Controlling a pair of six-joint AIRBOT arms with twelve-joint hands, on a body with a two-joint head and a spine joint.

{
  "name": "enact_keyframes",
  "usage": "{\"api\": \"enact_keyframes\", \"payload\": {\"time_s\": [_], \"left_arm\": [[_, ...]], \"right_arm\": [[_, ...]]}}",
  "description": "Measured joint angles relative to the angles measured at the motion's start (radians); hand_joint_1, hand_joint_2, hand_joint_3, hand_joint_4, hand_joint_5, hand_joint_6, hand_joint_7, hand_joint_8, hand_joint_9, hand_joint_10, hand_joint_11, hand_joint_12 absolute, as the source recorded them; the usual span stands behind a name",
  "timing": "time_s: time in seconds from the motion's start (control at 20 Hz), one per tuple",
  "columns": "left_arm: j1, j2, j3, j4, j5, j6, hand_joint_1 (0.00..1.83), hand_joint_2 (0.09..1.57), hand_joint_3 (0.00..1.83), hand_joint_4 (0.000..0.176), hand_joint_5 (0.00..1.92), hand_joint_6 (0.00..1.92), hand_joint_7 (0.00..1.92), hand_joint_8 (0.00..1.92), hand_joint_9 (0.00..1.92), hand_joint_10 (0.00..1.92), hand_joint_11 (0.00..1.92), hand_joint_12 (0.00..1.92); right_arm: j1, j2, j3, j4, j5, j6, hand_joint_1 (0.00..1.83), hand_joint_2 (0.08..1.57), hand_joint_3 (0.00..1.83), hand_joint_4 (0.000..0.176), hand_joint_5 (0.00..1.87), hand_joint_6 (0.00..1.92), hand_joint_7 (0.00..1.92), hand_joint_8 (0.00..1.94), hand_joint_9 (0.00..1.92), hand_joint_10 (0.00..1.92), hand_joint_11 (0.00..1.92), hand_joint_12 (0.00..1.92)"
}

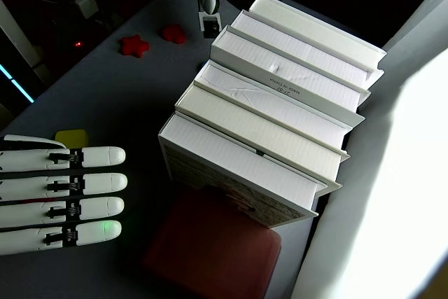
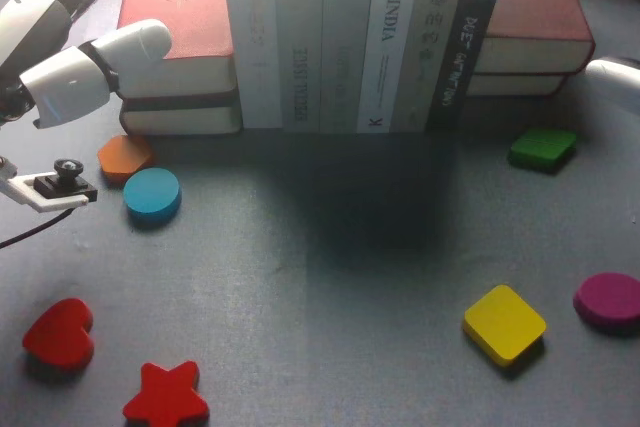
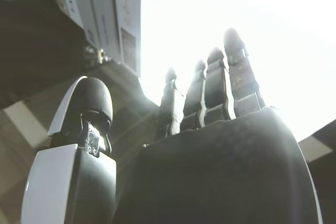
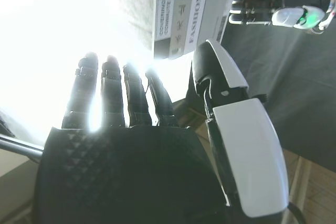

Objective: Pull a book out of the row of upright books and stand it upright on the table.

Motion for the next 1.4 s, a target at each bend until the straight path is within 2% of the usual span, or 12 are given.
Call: {"api": "enact_keyframes", "payload": {"time_s": [0.2, 0.3, 0.4, 0.55, 0.75, 0.8, 0.9, 1.0, 1.1, 1.15, 1.3, 1.4], "left_arm": [[0.017, 0.000, 0.000, -0.011, 0.007, 0.000, 0.34, 1.34, 0.00, 0.077, 0.13, 0.00, 0.03, 0.00, 0.00, 0.00, 0.00, 0.56], [0.024, 0.000, 0.000, -0.017, 0.011, 0.000, 0.34, 1.32, 0.00, 0.080, 0.13, 0.00, 0.03, 0.01, 0.00, 0.00, 0.00, 0.52], [0.035, 0.000, 0.000, -0.030, 0.013, 0.000, 0.34, 1.33, 0.00, 0.069, 0.13, 0.00, 0.04, 0.00, 0.00, 0.00, 0.00, 0.39], [0.039, 0.000, 0.000, -0.040, 0.012, 0.000, 0.30, 1.33, 0.00, 0.075, 0.11, 0.00, 0.01, 0.00, 0.00, 0.00, 0.00, 0.23], [0.042, 0.000, 0.000, -0.046, 0.010, 0.000, 0.33, 1.35, 0.00, 0.071, 0.11, 0.00, 0.00, 0.00, 0.00, 0.00, 0.00, 0.33], [0.046, 0.000, 0.000, -0.047, 0.010, 0.000, 0.34, 1.35, 0.00, 0.076, 0.12, 0.00, 0.00, 0.00, 0.00, 0.00, 0.00, 0.34], [0.048, 0.000, 0.000, -0.047, 0.011, 0.000, 0.35, 1.34, 0.00, 0.072, 0.12, 0.00, 0.00, 0.00, 0.00, 0.00, 0.00, 0.18], [0.048, 0.000, 0.000, -0.053, 0.010, 0.000, 0.32, 1.34, 0.00, 0.079, 0.12, 0.00, 0.00, 0.00, 0.00, 0.00, 0.00, 0.05], [0.050, 0.000, 0.000, -0.054, 0.008, -0.001, 0.35, 1.35, 0.00, 0.066, 0.12, 0.00, 0.00, 0.00, 0.00, 0.00, 0.00, 0.11], [0.053, 0.000, 0.000, -0.054, 0.008, 0.000, 0.34, 1.34, 0.00, 0.085, 0.11, 0.00, 0.00, 0.00, 0.00, 0.00, 0.00, 0.03], [0.060, 0.000, 0.000, -0.064, 0.008, 0.000, 0.34, 1.35, 0.00, 0.066, 0.12, 0.01, 0.00, 0.00, 0.00, 0.00, 0.01, 0.02], [0.060, 0.000, 0.000, -0.071, 0.003, 0.000, 0.35, 1.34, 0.00, 0.059, 0.13, 0.00, 0.00, 0.00, 0.00, 0.00, 0.00, 0.17]], "right_arm": [[0.058, 0.000, 0.012, -0.033, -0.019, -0.012, 0.39, 1.37, 0.00, 0.000, 0.00, 0.00, 0.00, 0.00, 0.00, 0.00, 0.00, 0.00], [0.103, -0.003, 0.023, -0.053, -0.032, -0.019, 0.31, 1.37, 0.00, 0.000, 0.00, 0.00, 0.00, 0.00, 0.00, 0.00, 0.00, 0.00], [0.183, -0.019, 0.047, -0.103, -0.073, -0.025, 0.34, 1.37, 0.00, 0.000, 0.00, 0.00, 0.00, 0.00, 0.00, 0.00, 0.00, 0.00], [0.231, -0.041, 0.064, -0.146, -0.127, -0.029, 0.39, 1.37, 0.00, 0.000, 0.00, 0.00, 0.00, 0.00, 0.00, 0.00, 0.00, 0.00], [0.288, -0.063, 0.083, -0.180, -0.188, -0.032, 0.38, 1.37, 0.00, 0.000, 0.02, 0.01, 0.00, 0.00, 0.00, 0.00, 0.00, 0.00], [0.307, -0.069, 0.093, -0.193, -0.199, -0.032, 0.38, 1.37, 0.00, 0.000, 0.03, 0.01, 0.00, 0.00, 0.00, 0.00, 0.00, 0.00], [0.356, -0.093, 0.112, -0.224, -0.230, -0.033, 0.33, 1.36, 0.00, 0.000, 0.07, 0.03, 0.00, 0.00, 0.00, 0.00, 0.00, 0.00], [0.403, -0.121, 0.119, -0.269, -0.292, -0.046, 0.26, 1.36, 0.00, 0.000, 0.08, 0.03, 0.00, 0.00, 0.00, 0.00, 0.00, 0.00], [0.445, -0.149, 0.129, -0.299, -0.351, -0.076, 0.23, 1.36, 0.00, 0.000, 0.10, 0.03, 0.00, 0.00, 0.00, 0.00, 0.00, 0.00], [0.463, -0.159, 0.132, -0.299, -0.377, -0.098, 0.23, 1.37, 0.00, 0.000, 0.14, 0.05, 0.00, 0.00, 0.00, 0.00, 0.00, 0.00], [0.511, -0.190, 0.150, -0.301, -0.457, -0.156, 0.16, 1.37, 0.00, 0.000, 0.25, 0.07, 0.00, 0.00, 0.00, 0.00, 0.00, 0.00], [0.520, -0.199, 0.151, -0.299, -0.474, -0.176, 0.13, 1.36, 0.00, 0.000, 0.42, 0.13, 0.00, 0.00, 0.00, 0.00, 0.00, 0.00]]}}
